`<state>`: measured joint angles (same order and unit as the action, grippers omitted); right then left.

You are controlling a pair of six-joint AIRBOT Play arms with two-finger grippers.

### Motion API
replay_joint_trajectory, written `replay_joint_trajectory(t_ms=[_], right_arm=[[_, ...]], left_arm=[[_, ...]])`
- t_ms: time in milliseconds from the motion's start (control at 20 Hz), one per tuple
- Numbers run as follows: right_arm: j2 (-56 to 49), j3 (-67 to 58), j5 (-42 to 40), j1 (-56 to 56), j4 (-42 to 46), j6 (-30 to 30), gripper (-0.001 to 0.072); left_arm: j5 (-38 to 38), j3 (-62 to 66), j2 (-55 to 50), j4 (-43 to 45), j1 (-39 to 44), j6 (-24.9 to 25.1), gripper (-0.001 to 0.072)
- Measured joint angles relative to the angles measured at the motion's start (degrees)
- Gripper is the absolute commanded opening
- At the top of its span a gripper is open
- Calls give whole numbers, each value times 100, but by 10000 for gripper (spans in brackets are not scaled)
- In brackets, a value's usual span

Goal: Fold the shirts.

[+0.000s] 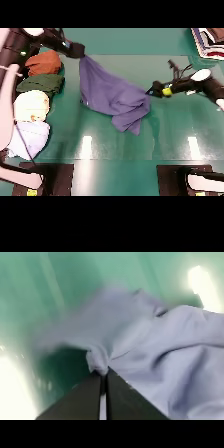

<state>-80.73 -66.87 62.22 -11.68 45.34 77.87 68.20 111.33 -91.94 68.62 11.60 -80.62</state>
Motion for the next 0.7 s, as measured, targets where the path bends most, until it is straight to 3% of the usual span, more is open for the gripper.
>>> replay_joint_trajectory(t_ms=[400, 700], right_arm=[[2352, -1932, 815, 503, 527, 72, 11], [3320, -3121, 1574, 658, 1318, 708, 11]], left_arm=[[-601, 13, 2981, 37, 0, 57, 24], [-1099, 31, 4457, -4, 9, 70, 24]])
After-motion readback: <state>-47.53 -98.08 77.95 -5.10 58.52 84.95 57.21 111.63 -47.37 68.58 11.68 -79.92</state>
